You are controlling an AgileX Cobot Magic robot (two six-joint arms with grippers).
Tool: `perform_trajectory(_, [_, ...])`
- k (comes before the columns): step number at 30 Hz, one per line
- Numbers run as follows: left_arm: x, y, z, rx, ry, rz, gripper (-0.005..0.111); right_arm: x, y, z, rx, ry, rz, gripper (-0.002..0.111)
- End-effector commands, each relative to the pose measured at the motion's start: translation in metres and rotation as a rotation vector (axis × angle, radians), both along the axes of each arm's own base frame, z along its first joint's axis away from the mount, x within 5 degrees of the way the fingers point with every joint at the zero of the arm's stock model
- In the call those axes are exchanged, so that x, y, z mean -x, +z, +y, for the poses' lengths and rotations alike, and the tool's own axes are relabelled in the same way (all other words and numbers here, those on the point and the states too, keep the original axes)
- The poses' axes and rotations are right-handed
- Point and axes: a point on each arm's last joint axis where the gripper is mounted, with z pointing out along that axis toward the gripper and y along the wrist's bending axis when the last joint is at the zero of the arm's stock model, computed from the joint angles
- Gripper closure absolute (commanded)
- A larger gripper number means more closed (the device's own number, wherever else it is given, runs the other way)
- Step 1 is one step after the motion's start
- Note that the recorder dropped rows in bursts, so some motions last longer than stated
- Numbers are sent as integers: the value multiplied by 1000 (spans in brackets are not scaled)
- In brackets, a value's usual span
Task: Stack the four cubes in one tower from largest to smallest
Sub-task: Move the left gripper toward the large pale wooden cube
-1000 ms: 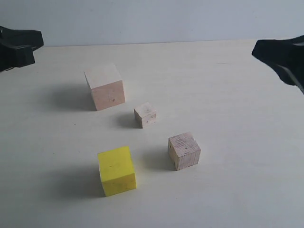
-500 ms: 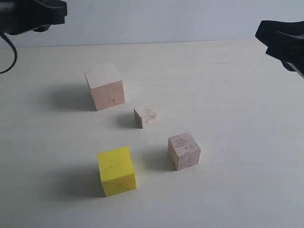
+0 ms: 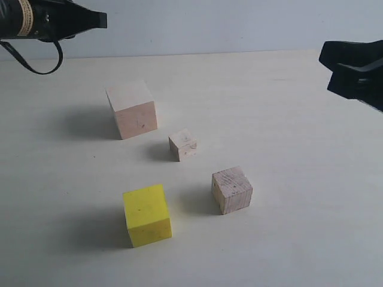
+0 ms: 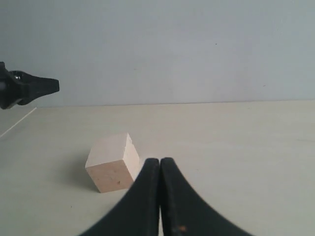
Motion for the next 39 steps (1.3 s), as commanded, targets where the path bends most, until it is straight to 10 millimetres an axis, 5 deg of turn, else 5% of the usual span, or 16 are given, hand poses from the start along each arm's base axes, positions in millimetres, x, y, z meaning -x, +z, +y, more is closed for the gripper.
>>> perform_trajectory(1, [-15, -8, -4, 38, 7, 20, 106, 0, -1, 1, 30, 11, 16, 108])
perform_trajectory(6, [-17, -21, -24, 152, -196, 46, 107, 1, -5, 0, 51, 14, 56, 108])
perform_trajectory(14, [11, -10, -56, 143, -776, -32, 107, 4, -12, 0, 76, 16, 129, 108])
perform_trajectory(18, [17, -6, -58, 59, -895, -121, 107, 4, -11, 0, 69, 15, 132, 108])
perform_trajectory(23, [12, -1, -52, -296, -952, -361, 107, 4, -11, 0, 69, 15, 132, 108])
perform_trajectory(31, [-12, 6, -30, -1008, -801, -536, 107, 4, -11, 0, 69, 15, 132, 108])
perform_trajectory(34, [-25, 16, -18, -895, -536, -397, 107, 4, -11, 0, 69, 15, 132, 108])
perform_trajectory(39, [-42, 34, 8, -324, 18, -65, 107, 4, -11, 0, 66, 14, 127, 108])
